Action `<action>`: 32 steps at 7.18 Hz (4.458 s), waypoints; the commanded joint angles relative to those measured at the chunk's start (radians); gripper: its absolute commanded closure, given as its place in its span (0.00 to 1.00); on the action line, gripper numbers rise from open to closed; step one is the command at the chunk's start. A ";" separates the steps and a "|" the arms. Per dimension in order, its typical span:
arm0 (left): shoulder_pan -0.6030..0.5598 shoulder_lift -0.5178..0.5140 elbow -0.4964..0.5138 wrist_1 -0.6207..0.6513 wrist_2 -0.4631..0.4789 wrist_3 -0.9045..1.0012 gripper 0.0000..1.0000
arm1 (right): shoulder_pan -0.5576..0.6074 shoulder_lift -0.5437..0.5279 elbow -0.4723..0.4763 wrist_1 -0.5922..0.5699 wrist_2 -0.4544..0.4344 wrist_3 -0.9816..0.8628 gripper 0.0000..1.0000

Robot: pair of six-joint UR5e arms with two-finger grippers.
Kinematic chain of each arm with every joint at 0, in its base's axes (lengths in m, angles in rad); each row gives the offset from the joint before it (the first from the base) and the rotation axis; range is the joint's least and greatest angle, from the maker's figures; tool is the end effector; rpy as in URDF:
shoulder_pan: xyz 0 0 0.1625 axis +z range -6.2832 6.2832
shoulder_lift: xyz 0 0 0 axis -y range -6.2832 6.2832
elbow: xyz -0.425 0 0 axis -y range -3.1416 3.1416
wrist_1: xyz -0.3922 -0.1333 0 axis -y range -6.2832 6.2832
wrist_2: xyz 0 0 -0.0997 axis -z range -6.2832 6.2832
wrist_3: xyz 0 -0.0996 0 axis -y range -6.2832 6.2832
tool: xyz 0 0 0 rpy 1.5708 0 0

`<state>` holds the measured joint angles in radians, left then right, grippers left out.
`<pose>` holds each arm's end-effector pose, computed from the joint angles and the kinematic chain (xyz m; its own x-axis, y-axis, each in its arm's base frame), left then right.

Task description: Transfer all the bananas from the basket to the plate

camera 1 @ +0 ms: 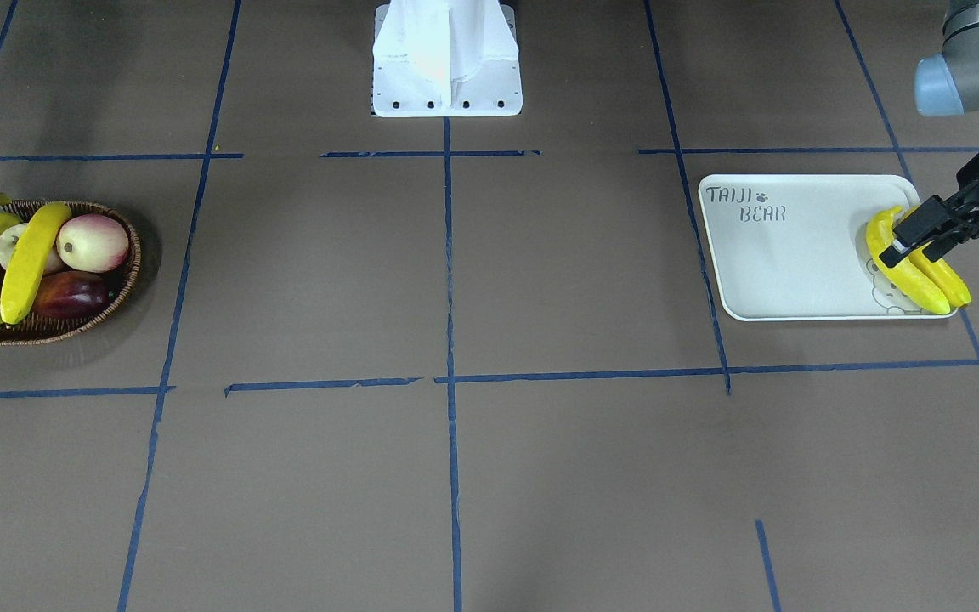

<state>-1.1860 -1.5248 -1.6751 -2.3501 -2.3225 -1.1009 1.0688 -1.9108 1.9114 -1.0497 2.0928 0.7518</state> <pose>0.1245 -0.4813 0.5388 0.4443 -0.2160 -0.8694 0.3201 0.9447 -0.0710 -0.1095 -0.3733 0.5881 0.7526 0.0553 0.6561 -0.1326 0.9888 0.0688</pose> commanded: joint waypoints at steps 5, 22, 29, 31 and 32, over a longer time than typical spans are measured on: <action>0.048 -0.020 -0.003 -0.104 -0.001 -0.001 0.00 | 0.085 0.181 0.080 -0.012 0.012 -0.158 1.00; 0.485 -0.684 -0.002 0.133 0.264 -1.068 0.00 | -0.641 1.031 0.011 -0.511 -0.548 0.435 1.00; 0.536 -0.716 0.029 0.133 0.351 -1.108 0.93 | -0.653 1.041 0.014 -0.521 -0.545 0.443 0.96; 0.529 -0.710 0.022 0.133 0.351 -1.103 1.00 | -0.653 1.038 0.015 -0.533 -0.537 0.445 0.19; 0.525 -0.707 0.015 0.146 0.350 -1.103 1.00 | -0.652 1.039 0.020 -0.544 -0.534 0.443 0.01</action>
<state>-0.6571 -2.2357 -1.6530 -2.2135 -1.9712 -2.2055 0.4158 -0.8716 1.9273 -1.5821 1.5554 1.1956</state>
